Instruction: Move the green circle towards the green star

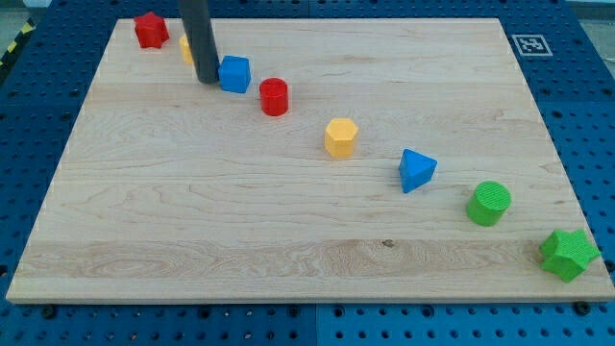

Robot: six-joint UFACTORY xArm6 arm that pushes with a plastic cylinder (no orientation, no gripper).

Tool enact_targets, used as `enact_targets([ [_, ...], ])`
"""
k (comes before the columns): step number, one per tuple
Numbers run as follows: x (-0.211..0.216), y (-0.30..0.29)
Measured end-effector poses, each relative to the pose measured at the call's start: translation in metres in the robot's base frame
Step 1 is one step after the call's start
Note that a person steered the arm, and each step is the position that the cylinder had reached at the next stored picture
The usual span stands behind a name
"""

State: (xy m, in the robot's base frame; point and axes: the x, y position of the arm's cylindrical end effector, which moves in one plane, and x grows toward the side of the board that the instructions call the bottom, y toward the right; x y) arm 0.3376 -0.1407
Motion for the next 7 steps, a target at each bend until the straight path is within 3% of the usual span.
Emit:
enact_targets([
  [2, 0.1, 0.009],
  [3, 0.141, 0.055],
  [5, 0.177, 0.194],
  [7, 0.204, 0.254],
])
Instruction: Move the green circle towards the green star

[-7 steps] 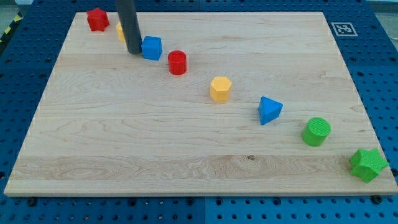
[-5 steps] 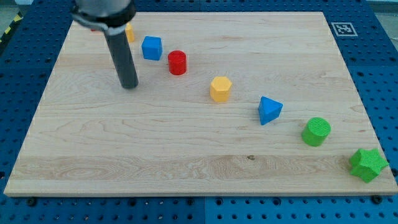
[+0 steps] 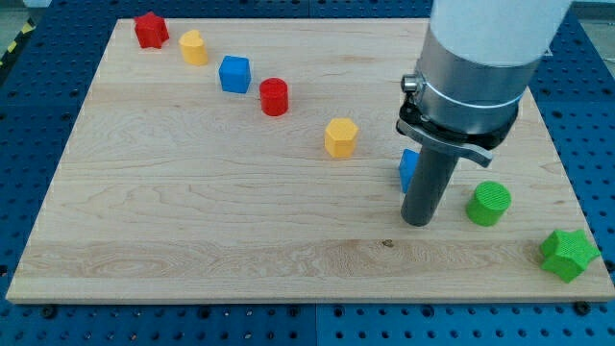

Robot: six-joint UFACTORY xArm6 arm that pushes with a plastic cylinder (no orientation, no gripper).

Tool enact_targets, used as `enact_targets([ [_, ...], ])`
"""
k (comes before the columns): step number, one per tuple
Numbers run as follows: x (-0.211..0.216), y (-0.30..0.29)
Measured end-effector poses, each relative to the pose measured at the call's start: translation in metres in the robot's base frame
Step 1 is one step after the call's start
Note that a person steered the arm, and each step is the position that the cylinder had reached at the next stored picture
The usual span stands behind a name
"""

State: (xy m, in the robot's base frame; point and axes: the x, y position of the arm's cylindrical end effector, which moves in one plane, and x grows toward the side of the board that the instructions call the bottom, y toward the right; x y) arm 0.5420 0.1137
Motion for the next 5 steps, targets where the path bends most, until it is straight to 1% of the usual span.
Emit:
enact_targets([
  [2, -0.004, 0.045],
  [5, -0.004, 0.069],
])
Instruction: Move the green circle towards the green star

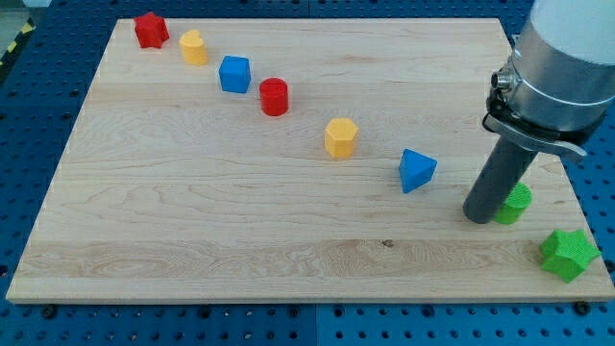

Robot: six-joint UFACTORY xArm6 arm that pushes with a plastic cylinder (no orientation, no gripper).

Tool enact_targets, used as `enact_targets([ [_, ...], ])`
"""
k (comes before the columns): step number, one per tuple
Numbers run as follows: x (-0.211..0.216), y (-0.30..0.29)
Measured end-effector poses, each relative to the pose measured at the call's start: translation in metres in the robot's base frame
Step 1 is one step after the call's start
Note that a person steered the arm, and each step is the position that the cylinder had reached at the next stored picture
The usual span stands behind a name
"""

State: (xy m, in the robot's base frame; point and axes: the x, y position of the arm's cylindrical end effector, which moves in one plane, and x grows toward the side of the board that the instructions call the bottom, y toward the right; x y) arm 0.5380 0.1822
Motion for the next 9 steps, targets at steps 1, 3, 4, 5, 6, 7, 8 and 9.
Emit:
enact_targets([
  [1, 0.0, 0.007],
  [3, -0.016, -0.023],
  [4, -0.016, -0.023],
  [5, -0.016, -0.007],
  [6, -0.016, 0.016],
  [7, -0.016, 0.032],
  [8, -0.011, 0.033],
  [9, -0.005, 0.009],
])
